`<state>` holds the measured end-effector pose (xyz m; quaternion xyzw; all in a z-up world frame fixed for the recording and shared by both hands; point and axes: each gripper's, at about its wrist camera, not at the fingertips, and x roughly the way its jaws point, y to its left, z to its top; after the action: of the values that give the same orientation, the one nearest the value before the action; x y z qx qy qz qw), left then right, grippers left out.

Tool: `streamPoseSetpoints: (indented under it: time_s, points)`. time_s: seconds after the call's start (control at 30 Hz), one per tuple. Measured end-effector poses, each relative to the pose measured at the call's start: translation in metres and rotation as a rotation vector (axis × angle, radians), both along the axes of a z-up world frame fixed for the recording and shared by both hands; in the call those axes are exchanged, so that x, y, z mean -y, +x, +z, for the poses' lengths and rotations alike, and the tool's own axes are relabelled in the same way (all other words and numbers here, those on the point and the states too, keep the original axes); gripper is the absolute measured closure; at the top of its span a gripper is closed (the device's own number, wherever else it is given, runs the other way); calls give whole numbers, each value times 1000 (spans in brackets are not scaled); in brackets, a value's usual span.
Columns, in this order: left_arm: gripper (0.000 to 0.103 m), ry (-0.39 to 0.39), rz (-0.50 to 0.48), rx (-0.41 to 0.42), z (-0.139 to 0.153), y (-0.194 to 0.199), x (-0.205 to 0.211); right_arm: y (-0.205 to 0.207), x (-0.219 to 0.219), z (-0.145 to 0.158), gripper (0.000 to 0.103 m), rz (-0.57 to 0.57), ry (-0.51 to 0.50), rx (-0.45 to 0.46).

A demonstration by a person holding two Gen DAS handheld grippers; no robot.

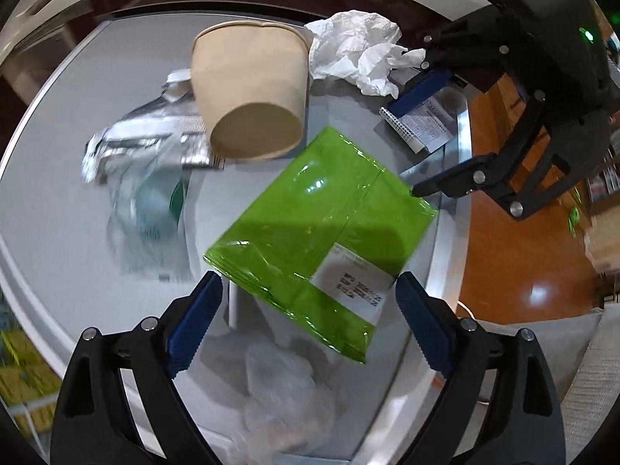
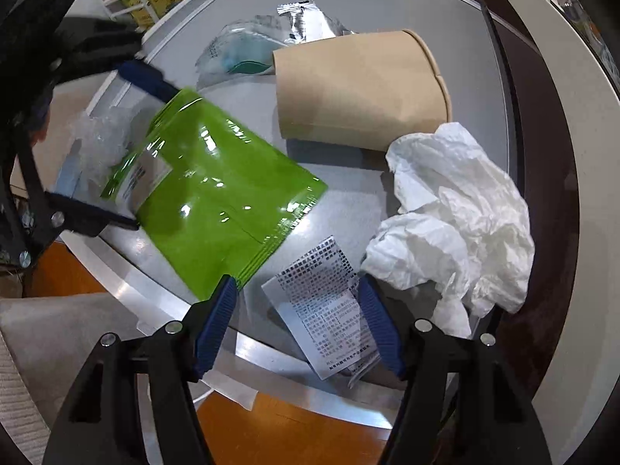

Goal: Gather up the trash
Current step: 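Grasp the clear plastic wrap with the left tool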

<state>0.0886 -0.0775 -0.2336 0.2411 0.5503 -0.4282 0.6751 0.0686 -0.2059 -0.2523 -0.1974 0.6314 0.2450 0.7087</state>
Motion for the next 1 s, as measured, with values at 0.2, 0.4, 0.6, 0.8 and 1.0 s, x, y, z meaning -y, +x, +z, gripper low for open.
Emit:
streamPoseSetpoints:
  time_s: [0.2, 0.4, 0.6, 0.8, 1.0]
  points:
    - [11, -1, -116, -41, 5, 2, 9, 5, -14, 6, 30, 88, -47, 14]
    - [11, 16, -233, 42, 12, 2, 25, 8, -14, -2, 30, 77, -58, -24]
    - [11, 49, -267, 52, 8, 11, 42, 3, -14, -3, 30, 28, -31, -29]
    - [11, 95, -259, -19, -5, 5, 37, -7, -10, 2, 40, -40, 58, -11]
    - [11, -5, -144, -87, 6, -1, 5, -17, -36, 0, 41, -33, 133, 18]
